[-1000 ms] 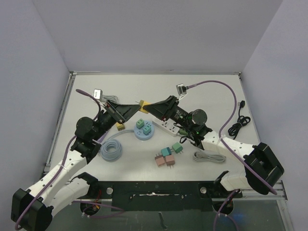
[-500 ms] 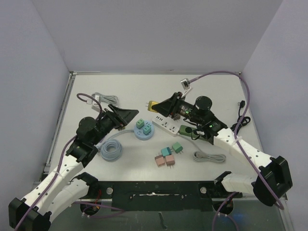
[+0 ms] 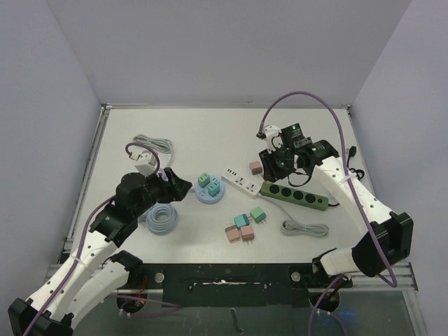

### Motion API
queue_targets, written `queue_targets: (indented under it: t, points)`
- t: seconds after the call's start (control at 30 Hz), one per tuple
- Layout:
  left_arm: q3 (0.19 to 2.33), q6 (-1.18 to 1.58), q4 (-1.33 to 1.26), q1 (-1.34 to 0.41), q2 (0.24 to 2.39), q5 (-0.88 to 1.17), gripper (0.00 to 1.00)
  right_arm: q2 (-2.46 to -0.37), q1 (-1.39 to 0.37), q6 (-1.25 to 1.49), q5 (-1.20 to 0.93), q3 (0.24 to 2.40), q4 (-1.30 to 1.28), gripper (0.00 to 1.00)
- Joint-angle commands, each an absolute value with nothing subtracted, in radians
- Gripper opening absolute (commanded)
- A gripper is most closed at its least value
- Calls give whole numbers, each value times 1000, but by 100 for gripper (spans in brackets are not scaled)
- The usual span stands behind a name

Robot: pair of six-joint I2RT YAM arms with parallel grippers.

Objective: Insert the plug

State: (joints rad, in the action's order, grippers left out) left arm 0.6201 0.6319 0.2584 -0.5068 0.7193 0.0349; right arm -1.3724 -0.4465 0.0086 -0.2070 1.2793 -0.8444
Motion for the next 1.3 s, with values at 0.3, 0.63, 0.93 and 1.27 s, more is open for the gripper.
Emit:
queue_targets:
  t: [0.3,0.63,0.93,1.27]
  points:
    - [560,521,203,-502,648,162,68,-1521,-282,-574,-211,1327,-956,0]
    - [531,512,167,-501,609,146,68,-1698,-273,-705,-282,1475,-1061,1]
    - [527,499,169,-502,603,131,68,-1753,-333,-759,-254,1454,-1083,4]
    - [518,495,161,-502,597,121,68,-1770,-340,-793,-192,1410,-1061,2]
